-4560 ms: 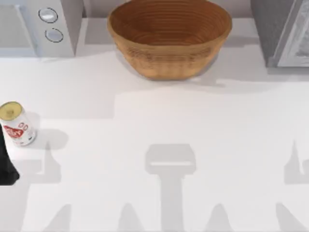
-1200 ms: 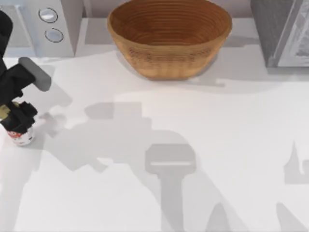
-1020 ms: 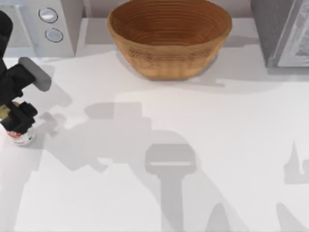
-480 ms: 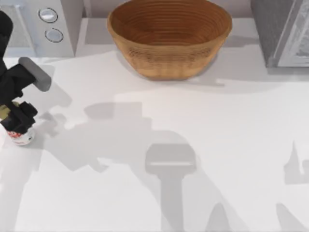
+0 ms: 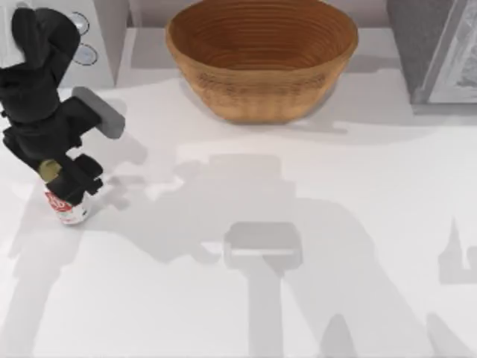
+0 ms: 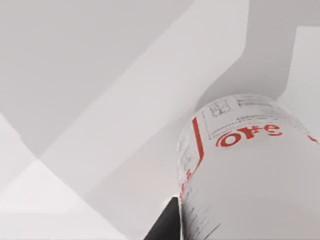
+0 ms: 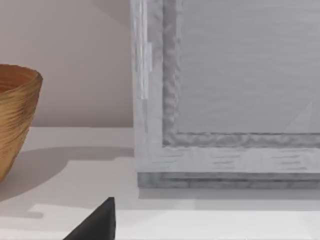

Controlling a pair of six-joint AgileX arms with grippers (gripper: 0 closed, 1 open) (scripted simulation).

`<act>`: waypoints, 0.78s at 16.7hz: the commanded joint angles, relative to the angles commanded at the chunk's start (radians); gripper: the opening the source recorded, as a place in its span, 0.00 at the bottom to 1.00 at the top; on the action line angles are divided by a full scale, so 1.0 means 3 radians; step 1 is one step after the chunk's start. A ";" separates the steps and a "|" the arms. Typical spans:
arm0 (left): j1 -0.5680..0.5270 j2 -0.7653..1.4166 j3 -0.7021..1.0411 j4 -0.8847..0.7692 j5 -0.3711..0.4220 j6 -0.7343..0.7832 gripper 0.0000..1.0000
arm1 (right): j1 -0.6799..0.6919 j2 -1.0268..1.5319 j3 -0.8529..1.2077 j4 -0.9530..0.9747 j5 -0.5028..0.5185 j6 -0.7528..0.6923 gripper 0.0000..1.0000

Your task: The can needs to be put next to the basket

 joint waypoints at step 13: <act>-0.1724 0.0859 0.1509 -0.0762 -0.0001 -0.3471 0.00 | 0.0000 0.0000 0.0000 0.0000 0.0000 0.0000 1.00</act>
